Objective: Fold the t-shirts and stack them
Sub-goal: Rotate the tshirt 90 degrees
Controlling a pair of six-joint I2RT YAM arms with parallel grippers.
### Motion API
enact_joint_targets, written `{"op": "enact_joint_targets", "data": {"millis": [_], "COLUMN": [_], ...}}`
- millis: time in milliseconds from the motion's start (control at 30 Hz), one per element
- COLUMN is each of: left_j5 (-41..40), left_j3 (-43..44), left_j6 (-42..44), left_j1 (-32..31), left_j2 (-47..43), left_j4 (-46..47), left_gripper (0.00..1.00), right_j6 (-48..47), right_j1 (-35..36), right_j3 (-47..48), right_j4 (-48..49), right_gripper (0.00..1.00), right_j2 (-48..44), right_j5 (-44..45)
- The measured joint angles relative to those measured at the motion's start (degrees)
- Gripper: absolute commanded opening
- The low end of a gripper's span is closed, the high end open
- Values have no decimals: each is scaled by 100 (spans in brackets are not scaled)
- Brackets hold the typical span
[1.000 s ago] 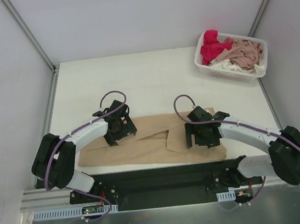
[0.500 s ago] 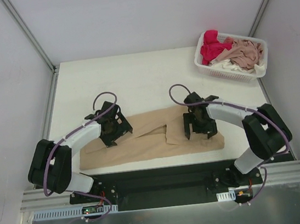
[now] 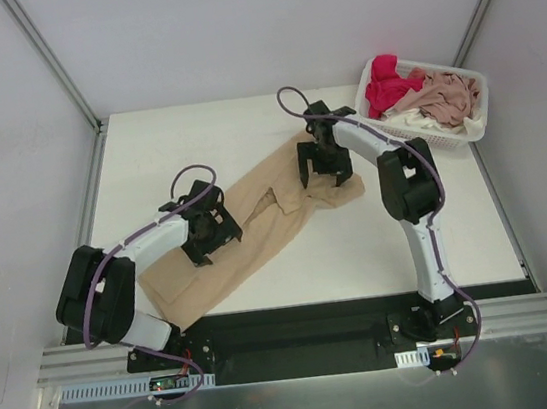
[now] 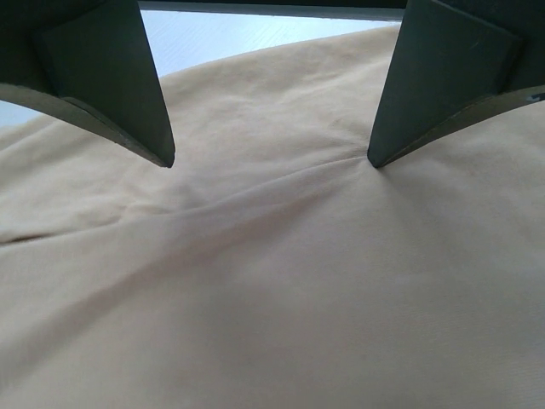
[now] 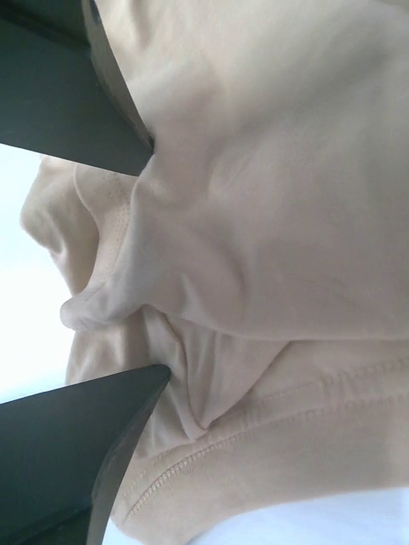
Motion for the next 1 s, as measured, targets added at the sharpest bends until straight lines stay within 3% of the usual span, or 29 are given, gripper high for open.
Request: {"op": "enact_joint_targets", "data": {"millis": [233, 433, 733, 1000], "left_j5": [31, 387, 1187, 1115], "left_j3": [457, 1123, 2479, 2218], "left_j6": [-151, -315, -501, -457], "left_j1": [-570, -1252, -1893, -2103], "left_j2": [487, 1143, 2317, 1823], "left_j4": [-70, 0, 557, 769], "left_gripper": [99, 99, 99, 99], "right_j6": [-125, 186, 1010, 680], "right_j1": [-236, -411, -348, -350], "right_j3": [2192, 3289, 3836, 3622], "right_j4": [55, 1338, 3491, 3355], "right_gripper": [97, 97, 97, 97], "right_j2": [1261, 2096, 2879, 2546], "right_j5": [-903, -1937, -2496, -2494]}}
